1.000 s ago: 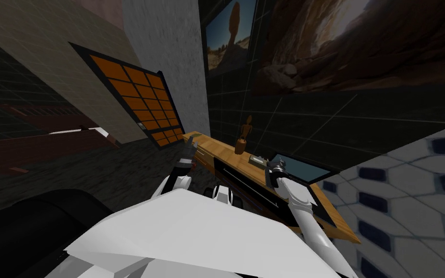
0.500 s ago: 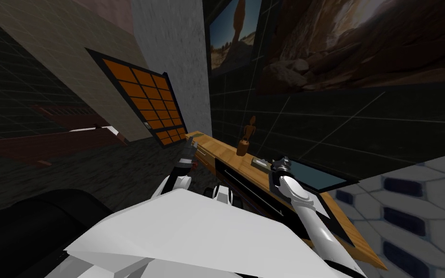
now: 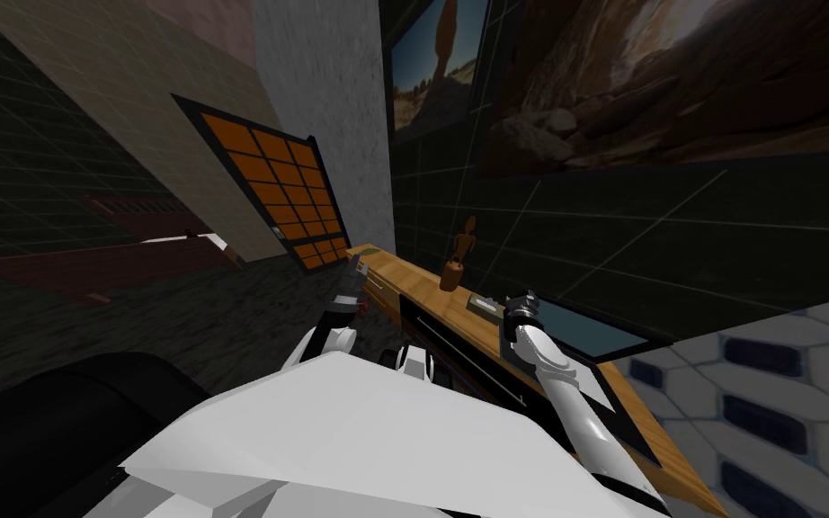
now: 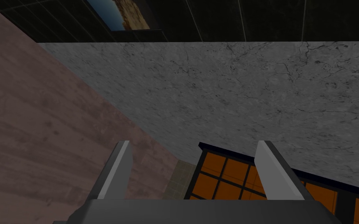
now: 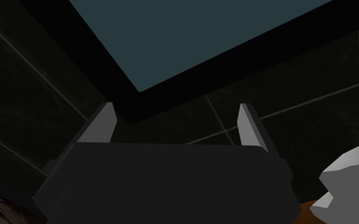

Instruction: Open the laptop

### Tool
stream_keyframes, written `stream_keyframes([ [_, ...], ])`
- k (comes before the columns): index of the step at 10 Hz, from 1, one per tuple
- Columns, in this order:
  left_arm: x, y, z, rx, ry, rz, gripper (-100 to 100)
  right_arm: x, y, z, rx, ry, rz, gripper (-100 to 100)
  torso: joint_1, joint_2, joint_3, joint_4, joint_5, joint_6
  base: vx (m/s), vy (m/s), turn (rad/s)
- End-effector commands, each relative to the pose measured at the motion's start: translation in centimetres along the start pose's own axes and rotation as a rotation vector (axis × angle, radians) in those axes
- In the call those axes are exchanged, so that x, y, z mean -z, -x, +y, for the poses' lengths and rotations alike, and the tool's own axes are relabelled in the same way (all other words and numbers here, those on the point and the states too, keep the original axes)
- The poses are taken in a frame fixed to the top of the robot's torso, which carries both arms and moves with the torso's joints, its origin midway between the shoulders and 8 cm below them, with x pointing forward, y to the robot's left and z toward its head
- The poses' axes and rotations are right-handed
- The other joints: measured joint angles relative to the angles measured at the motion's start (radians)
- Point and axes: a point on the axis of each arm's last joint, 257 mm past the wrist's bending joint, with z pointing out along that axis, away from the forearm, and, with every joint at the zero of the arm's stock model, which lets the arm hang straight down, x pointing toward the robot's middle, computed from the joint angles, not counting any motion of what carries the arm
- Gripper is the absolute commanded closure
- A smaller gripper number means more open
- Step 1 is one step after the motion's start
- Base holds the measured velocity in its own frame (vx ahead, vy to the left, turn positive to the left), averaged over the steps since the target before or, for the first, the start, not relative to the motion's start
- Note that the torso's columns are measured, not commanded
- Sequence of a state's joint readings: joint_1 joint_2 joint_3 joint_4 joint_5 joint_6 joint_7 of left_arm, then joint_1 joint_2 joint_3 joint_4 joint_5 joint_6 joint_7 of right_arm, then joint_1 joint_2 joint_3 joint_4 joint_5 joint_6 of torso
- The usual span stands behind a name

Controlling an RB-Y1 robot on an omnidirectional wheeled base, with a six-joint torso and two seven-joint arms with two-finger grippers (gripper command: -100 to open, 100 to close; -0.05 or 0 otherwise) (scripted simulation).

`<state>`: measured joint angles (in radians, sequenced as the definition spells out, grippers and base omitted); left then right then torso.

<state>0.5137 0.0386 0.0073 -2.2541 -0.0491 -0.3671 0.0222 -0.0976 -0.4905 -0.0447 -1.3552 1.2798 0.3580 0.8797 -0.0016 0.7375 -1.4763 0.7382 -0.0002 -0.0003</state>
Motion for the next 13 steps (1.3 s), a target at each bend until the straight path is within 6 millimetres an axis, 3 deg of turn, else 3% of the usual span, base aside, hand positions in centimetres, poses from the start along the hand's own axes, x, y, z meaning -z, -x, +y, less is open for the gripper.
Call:
stream_keyframes([
  [1, 0.0, 0.0, 0.0, 0.0, 0.0, 0.0, 0, 0.1, 0.9, 0.3, 0.003, -0.006, 0.007, -100, 0.0, 0.0, 0.0, 0.0, 0.0, 0.001, -0.005, -0.086, 0.032],
  [6, 0.0, 0.0, 0.0, 0.0, 0.0, 0.0, 0, 0.4, 2.1, 0.8, 0.001, -0.008, 0.017, -100, 0.002, 0.0, 0.0, 0.0, 0.0, 0.0, -0.011, -0.026, 0.046],
  [7, 0.0, 0.0, 0.0, 0.0, 0.0, 0.0, 0, 0.3, 1.6, 0.5, 0.003, -0.008, 0.013, 100, 0.002, 0.0, 0.0, 0.0, 0.0, 0.001, 0.017, 0.008, -0.078],
  [13, 0.0, 0.0, 0.0, 0.0, 0.0, 0.0, 0, -0.2, -0.5, -0.2, 0.003, 0.001, -0.003, 100, 0.003, 0.001, 0.001, 0.0, 0.001, 0.0, 0.011, 0.05, -0.044],
])
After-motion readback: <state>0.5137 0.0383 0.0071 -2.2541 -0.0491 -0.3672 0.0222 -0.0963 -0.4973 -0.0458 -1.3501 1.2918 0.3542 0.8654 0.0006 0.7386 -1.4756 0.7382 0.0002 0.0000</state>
